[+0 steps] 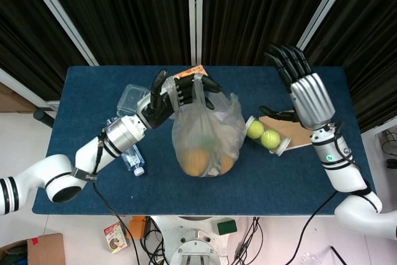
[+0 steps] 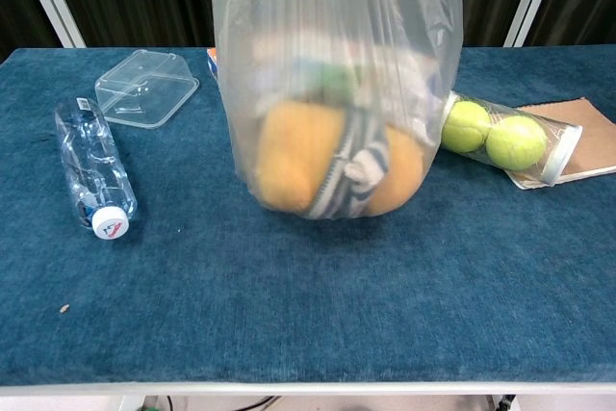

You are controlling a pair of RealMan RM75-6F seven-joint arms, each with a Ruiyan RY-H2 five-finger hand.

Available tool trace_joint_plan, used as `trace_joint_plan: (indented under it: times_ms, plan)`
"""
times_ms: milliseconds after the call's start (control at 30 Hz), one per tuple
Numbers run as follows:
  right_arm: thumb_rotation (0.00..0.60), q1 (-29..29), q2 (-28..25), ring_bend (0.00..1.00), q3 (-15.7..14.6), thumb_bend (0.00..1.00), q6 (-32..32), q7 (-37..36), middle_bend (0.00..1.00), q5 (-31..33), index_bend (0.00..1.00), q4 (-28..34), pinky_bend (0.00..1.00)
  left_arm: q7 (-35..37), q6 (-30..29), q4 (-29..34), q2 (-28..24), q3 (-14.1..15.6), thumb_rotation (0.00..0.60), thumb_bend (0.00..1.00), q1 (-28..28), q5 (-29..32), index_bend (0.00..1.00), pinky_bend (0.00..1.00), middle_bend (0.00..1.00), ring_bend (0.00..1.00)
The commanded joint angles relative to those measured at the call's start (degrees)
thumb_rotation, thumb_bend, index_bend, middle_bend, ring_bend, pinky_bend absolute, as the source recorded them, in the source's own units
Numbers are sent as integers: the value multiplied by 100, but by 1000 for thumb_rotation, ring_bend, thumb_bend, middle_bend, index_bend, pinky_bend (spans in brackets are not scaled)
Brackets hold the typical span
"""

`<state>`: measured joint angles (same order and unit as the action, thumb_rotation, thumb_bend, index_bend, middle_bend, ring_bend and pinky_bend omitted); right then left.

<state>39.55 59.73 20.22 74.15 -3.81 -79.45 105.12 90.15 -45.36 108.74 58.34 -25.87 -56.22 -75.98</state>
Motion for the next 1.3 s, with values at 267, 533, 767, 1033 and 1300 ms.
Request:
trace_joint_plan:
  times_ms: [267, 533, 767, 1033, 1300]
  plan:
    - [600, -355, -63, 0, -34, 74, 444, -264, 0, -249, 0, 55, 0, -430, 69, 147, 17, -142, 42, 0, 67, 236, 252, 345, 264, 185]
    - [600, -1571, -782, 0, -515, 75, 1563, -734, 0, -871, 0, -238, 0, -710, 65, 278, -51, -256, 42, 0, 173, 328, 232, 331, 248, 171]
    - [600, -2602, -756, 0, -1271, 84, 2212, -738, 0, -1190, 0, -944, 0, -1030, 47, 382, -118, -313, 18, 0, 278, 441, 208, 292, 215, 141]
    - [600, -3433, -216, 0, -1874, 94, 2414, -822, 0, -1082, 0, -1718, 0, -1329, 40, 528, -191, -367, 1, 0, 399, 545, 206, 284, 213, 140]
    - [600, -3690, 422, 0, -1986, 96, 2248, -1060, 0, -942, 0, -2492, 0, -1475, 74, 635, -163, -421, 0, 0, 465, 567, 206, 283, 211, 140]
